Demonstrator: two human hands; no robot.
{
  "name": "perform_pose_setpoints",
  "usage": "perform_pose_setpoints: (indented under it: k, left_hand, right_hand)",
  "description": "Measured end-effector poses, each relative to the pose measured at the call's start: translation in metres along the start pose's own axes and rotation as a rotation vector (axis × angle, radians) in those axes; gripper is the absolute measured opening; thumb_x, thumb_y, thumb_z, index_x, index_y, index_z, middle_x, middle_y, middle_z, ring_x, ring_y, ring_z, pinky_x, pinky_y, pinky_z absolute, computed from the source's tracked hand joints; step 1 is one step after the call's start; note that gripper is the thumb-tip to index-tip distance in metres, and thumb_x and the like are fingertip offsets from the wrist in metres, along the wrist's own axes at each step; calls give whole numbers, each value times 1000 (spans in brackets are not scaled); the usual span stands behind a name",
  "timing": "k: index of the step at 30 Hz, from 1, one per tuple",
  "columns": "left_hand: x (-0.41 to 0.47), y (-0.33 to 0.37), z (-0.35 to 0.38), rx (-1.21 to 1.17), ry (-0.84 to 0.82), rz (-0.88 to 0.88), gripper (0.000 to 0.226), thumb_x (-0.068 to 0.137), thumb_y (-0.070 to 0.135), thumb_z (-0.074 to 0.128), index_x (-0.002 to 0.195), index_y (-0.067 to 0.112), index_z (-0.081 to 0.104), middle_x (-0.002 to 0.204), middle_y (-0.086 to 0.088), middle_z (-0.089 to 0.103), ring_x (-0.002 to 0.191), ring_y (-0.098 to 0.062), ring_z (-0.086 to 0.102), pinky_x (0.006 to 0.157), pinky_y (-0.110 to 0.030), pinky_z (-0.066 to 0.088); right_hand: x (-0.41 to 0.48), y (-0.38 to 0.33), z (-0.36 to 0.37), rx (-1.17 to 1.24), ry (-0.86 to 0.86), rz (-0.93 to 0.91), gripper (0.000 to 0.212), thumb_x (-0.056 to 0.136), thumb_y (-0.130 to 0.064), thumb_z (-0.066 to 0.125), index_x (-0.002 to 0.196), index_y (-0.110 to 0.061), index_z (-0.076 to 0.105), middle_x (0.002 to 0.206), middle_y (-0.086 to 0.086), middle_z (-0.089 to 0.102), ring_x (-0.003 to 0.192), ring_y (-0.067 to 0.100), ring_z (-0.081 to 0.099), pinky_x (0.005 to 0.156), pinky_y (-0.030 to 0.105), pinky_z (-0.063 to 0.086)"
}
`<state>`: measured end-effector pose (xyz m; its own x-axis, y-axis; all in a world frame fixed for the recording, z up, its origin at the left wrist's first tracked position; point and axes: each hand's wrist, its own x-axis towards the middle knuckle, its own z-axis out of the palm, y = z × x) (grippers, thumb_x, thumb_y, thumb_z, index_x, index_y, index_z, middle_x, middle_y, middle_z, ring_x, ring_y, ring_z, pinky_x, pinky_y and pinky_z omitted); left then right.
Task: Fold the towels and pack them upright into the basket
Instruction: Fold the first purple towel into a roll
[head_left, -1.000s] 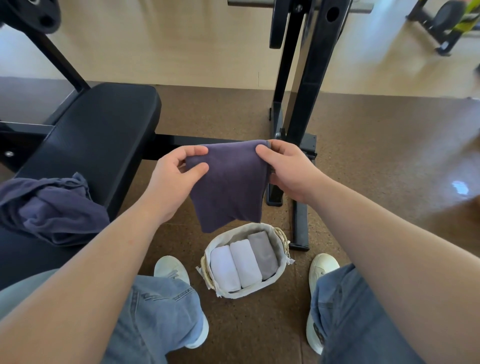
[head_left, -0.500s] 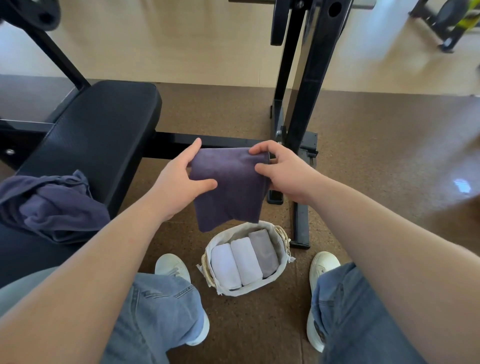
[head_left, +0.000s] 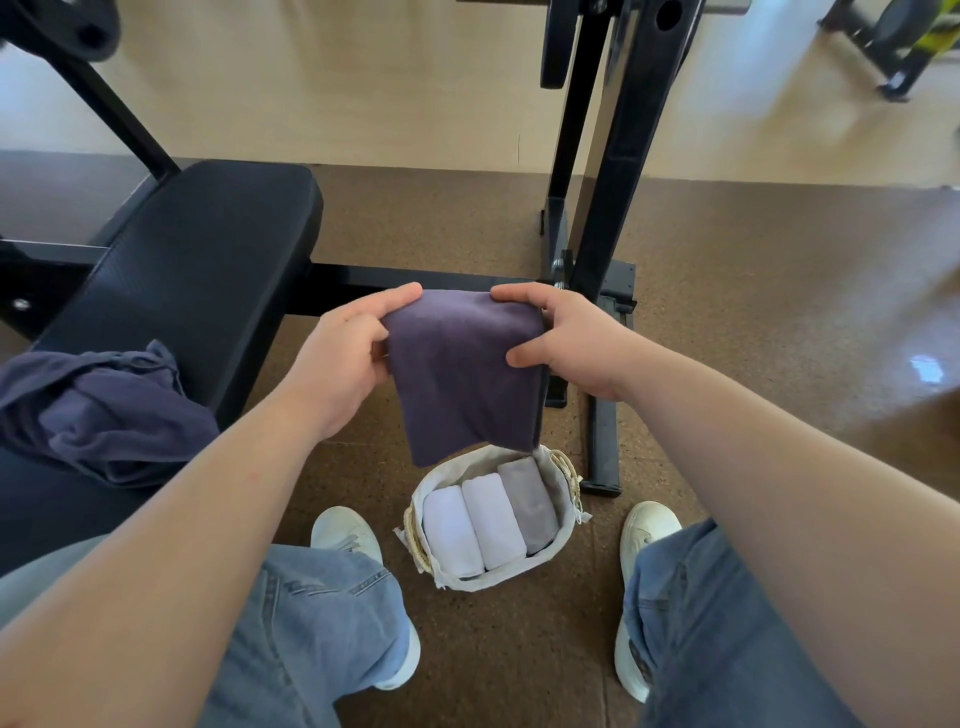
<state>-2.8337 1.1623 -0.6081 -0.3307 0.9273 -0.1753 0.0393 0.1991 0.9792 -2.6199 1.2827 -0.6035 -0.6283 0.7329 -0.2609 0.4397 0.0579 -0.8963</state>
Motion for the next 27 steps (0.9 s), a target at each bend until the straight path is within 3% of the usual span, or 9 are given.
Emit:
perform_pose_setpoints:
  k: [6,11,15,20,25,27]
  left_hand:
    - [2,2,-3,-109,36,-18,39,107,6,47,140,22,60,127,-2,72,119,-19,68,98,-39,57]
    - [2,4,-4,-213,20,-83,42,105,6,52,142,24,56,121,-6,74,113,-22,72,93,-43,59]
    - [3,1,-2,-259,6,-129,52,101,3,58,146,25,49,116,-9,76,108,-23,74,83,-38,62]
    - [3,-1,-2,-217,-69,-131,42,101,5,59,139,20,58,122,-5,74,113,-22,72,85,-33,61]
    - [4,-4,-4,-136,52,-129,42,99,4,62,137,19,57,116,-4,76,103,-20,75,80,-30,61]
    - [7,-5,-6,-186,104,-162,34,98,1,63,126,18,55,110,-9,74,94,-20,73,76,-28,59]
  right_hand:
    - [-3,0,-5,9,0,-36,77,82,3,74,146,-35,53,133,-8,57,116,13,61,93,30,56]
    - [-4,1,-9,123,-60,-51,79,82,9,73,146,-33,54,138,-6,58,123,17,61,102,42,57]
    - [-5,0,-11,197,-49,-58,79,84,13,70,148,-31,52,139,-5,56,123,19,61,103,44,56]
    - [-4,1,-12,212,-55,-60,80,83,12,71,147,-32,53,140,-3,55,122,21,62,101,46,57]
    - [-3,1,-12,185,-13,-59,74,84,10,72,144,-32,56,136,-5,57,121,20,62,101,44,57]
    - [-3,1,-12,200,19,-52,67,85,10,72,137,-31,60,133,-1,59,117,22,63,99,46,58]
